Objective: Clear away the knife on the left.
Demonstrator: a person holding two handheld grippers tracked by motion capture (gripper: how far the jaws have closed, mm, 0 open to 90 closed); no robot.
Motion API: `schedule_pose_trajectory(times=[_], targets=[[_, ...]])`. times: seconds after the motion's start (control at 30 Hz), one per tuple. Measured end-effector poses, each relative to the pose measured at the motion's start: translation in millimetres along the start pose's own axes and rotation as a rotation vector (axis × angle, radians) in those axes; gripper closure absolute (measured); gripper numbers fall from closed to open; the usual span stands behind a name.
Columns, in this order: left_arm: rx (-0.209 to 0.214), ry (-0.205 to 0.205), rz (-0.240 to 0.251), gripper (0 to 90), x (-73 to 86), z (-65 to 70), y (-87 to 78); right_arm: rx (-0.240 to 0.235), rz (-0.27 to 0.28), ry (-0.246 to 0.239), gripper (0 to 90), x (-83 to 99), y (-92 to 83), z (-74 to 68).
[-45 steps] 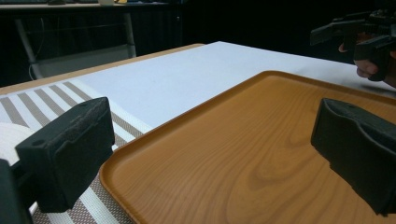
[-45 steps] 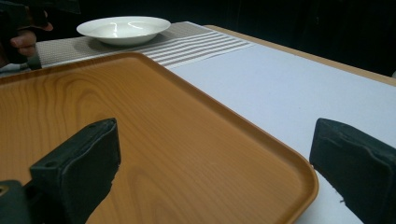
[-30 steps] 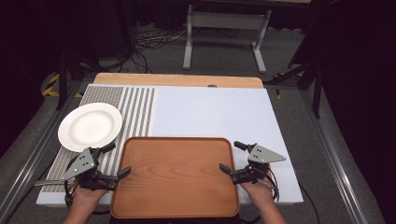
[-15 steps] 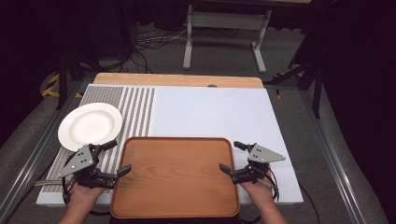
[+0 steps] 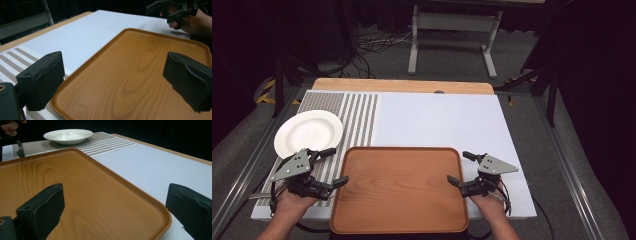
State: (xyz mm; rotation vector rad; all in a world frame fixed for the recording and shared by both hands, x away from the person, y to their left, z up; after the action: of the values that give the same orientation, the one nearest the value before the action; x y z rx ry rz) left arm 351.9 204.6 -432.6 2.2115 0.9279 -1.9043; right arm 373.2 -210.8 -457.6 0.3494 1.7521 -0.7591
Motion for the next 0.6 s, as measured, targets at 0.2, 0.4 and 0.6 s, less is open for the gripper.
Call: schedule_pose_trajectory(times=[0.2, 0.4, 0.6], targets=[[0.015, 0.02, -0.053, 5.3, 1.7, -5.4, -12.3, -0.003, -0.002, 0.0, 2.6, 0.3, 0.3, 0.1], [0.027, 0.041, -0.103, 5.6, 4.6, -9.6, -24.0, -0.003, -0.009, -0.001, 2.7, 0.9, 0.8, -0.1], [0.034, 0.052, -0.143, 6.2, 8.6, -13.7, -34.4, -0.005, -0.014, -0.001, 2.7, 1.6, 1.9, -0.1]])
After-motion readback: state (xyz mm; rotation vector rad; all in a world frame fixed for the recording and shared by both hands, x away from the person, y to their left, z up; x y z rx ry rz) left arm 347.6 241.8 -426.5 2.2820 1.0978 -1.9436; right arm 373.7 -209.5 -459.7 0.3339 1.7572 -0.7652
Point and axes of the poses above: each handheld gripper's, and its own axes: y roughly forward along the jaws, x roughly out of its underside, z roughly to its right, the point moved 6 cm from there along y, roughly forward along the jaws, and after that the axes turned 12 degrees about y, right-handed, at the moved point
